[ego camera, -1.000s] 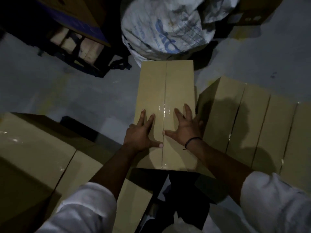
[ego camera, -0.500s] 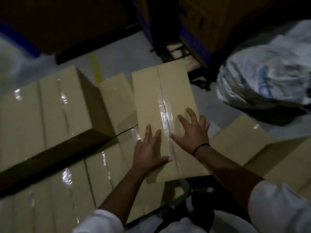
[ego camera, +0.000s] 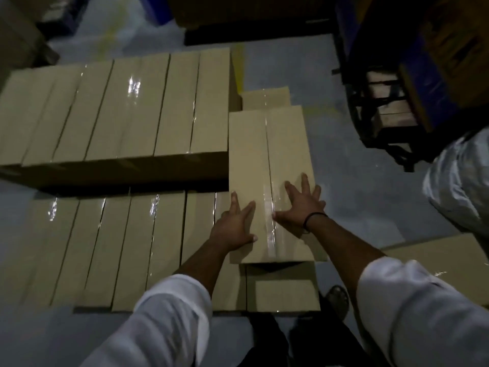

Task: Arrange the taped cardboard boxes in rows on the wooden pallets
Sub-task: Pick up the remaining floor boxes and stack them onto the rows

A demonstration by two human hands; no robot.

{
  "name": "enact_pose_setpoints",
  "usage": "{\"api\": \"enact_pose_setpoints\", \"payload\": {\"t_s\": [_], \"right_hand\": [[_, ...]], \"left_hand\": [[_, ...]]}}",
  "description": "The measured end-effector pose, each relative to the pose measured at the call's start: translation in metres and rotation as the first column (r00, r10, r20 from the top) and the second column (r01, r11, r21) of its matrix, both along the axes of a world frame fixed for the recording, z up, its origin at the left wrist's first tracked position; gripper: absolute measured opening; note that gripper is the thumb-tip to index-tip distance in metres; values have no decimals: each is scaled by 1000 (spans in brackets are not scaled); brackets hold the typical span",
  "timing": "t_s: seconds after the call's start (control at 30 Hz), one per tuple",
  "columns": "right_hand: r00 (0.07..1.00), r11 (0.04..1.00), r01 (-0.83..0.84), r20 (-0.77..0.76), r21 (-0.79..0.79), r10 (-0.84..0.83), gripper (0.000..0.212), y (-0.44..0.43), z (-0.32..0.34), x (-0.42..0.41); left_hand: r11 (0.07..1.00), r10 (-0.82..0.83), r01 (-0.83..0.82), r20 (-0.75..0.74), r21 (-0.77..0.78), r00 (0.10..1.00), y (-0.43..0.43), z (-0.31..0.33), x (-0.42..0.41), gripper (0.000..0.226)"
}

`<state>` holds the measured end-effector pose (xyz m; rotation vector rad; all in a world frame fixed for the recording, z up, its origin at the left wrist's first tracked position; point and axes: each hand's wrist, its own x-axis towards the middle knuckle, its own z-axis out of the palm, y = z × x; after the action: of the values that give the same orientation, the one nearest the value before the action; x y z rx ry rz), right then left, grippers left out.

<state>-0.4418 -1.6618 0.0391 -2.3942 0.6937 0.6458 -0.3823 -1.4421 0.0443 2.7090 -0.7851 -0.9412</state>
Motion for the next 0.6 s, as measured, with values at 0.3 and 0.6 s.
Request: {"api": "enact_pose_setpoints", "payload": {"t_s": [0.3,0.6], "right_hand": [[937,932,-339,-139,-131,321,130,50,-3,-89],[925,894,-377,-135,-241,354,97,50,5,-107]], "left_hand": [[977,-177,176,-4,121,984,35,0,-53,123],[973,-208,199,75,114,975,47,15,-61,102]]}}
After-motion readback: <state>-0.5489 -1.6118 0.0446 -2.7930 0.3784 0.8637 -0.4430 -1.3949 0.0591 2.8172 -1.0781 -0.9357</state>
